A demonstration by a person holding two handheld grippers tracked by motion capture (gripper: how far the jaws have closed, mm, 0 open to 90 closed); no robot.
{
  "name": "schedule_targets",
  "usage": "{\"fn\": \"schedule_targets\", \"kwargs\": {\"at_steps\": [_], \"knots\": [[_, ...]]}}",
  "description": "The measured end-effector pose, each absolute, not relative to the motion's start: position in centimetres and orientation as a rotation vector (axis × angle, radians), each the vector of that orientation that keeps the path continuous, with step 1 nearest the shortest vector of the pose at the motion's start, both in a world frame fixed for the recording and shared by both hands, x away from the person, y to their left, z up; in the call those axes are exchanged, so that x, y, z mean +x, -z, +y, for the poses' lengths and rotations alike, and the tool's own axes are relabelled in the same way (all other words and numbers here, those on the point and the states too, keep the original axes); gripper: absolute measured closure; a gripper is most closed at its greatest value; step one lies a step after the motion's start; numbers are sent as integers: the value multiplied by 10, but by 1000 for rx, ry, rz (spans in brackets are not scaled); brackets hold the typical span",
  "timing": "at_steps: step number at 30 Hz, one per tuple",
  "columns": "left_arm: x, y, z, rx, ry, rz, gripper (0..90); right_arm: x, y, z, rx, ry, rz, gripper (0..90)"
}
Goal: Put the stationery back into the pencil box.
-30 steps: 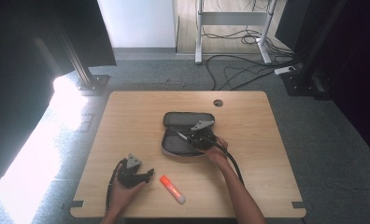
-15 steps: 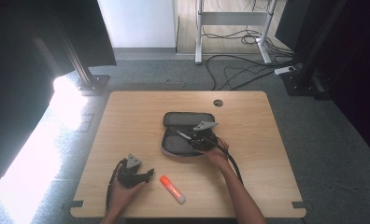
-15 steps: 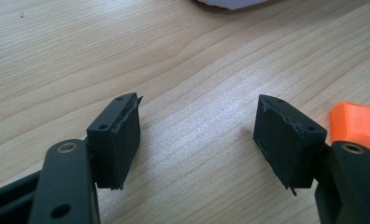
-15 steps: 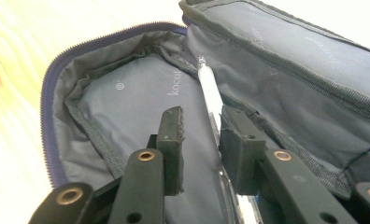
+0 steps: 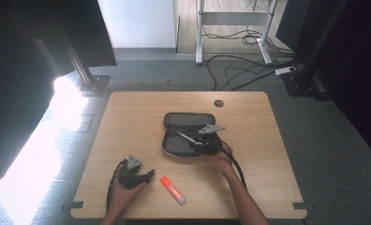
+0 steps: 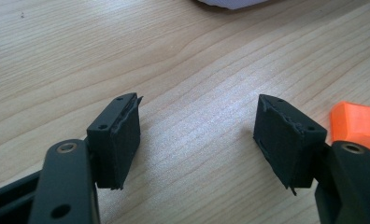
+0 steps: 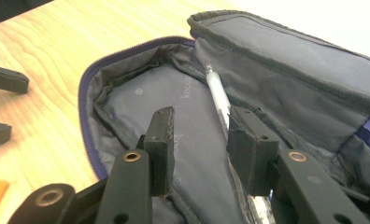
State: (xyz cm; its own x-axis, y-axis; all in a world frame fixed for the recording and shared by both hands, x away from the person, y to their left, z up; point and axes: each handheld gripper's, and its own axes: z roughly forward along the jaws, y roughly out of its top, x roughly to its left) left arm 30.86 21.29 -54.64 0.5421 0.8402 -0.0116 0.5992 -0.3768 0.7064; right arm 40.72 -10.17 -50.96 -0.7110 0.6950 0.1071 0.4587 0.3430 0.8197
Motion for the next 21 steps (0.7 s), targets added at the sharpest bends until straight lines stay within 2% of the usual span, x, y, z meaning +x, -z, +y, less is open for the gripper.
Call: {"fn": "schedule_targets", "kwargs": {"at_steps": [21], "knots": [[309, 546, 213, 2112, -466, 1157, 321, 370, 512, -118, 1073, -1406, 2283, 511]]}}
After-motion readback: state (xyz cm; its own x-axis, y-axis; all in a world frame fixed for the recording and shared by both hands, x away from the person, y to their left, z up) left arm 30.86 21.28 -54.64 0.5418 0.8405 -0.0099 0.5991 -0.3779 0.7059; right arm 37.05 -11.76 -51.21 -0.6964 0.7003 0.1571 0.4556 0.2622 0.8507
